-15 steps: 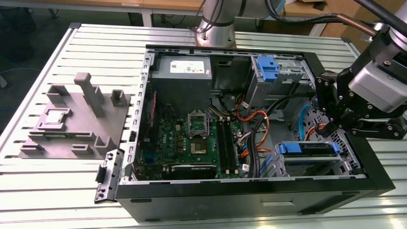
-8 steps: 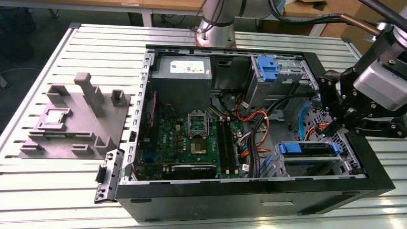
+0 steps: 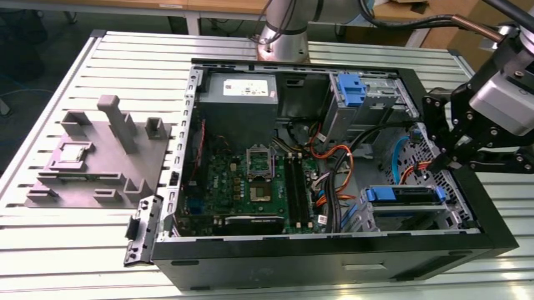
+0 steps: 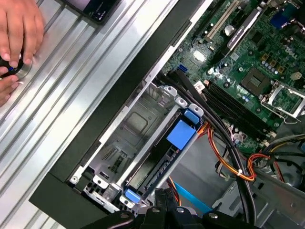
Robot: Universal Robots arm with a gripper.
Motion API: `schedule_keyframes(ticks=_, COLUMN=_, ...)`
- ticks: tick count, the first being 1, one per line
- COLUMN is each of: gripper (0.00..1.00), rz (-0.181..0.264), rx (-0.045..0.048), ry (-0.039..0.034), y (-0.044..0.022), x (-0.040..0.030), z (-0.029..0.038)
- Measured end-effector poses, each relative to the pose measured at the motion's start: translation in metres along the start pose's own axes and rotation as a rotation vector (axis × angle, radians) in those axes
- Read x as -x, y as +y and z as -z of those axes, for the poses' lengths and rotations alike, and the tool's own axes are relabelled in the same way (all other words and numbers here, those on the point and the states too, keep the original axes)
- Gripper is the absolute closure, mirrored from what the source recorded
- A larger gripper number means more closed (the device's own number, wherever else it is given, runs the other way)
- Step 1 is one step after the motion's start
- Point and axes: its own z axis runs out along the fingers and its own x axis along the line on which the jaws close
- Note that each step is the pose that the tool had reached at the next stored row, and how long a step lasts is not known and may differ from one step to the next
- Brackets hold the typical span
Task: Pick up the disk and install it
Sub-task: 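Insert the first disk wire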
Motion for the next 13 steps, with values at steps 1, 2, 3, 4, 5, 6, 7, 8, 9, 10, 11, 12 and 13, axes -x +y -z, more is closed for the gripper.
schedule_keyframes(ticks=1, gripper=0.90, rz=0.000, rx=0.0001, ry=0.0001, y=-0.0004, x=0.0002, z=0.0000)
schedule_keyframes(ticks=2, gripper=0.90, rz=0.000, rx=0.0000, ry=0.0000, y=-0.0005, x=0.0003, z=0.0000)
schedule_keyframes(ticks=3, gripper=0.90, rz=0.000, rx=0.0000, ry=0.0000, y=-0.0012, x=0.0006, z=0.0000)
schedule_keyframes(ticks=4, gripper=0.90, rz=0.000, rx=0.0001, ry=0.0001, y=-0.0018, x=0.0009, z=0.0000)
schedule_keyframes(ticks=5, gripper=0.90, rz=0.000, rx=0.0001, ry=0.0001, y=-0.0018, x=0.0009, z=0.0000)
schedule_keyframes(ticks=6, gripper=0.90, rz=0.000, rx=0.0000, ry=0.0001, y=-0.0018, x=0.0009, z=0.0000)
schedule_keyframes(ticks=7, gripper=0.90, rz=0.000, rx=0.0000, ry=0.0000, y=-0.0018, x=0.0010, z=-0.0001)
schedule_keyframes(ticks=8, gripper=0.90, rz=0.000, rx=0.0001, ry=0.0001, y=-0.0019, x=0.0010, z=0.0000)
schedule_keyframes(ticks=9, gripper=0.90, rz=0.000, rx=0.0000, ry=0.0001, y=-0.0019, x=0.0010, z=0.0000)
schedule_keyframes(ticks=10, gripper=0.90, rz=0.000, rx=0.0000, ry=0.0001, y=-0.0019, x=0.0010, z=0.0000)
schedule_keyframes(ticks=11, gripper=0.90, rz=0.000, rx=0.0001, ry=0.0001, y=-0.0019, x=0.0010, z=0.0000)
schedule_keyframes(ticks=12, gripper=0.90, rz=0.000, rx=0.0001, ry=0.0000, y=-0.0020, x=0.0010, z=0.0000)
schedule_keyframes(ticks=13, gripper=0.90, rz=0.000, rx=0.0000, ry=0.0001, y=-0.0020, x=0.0010, z=0.0000)
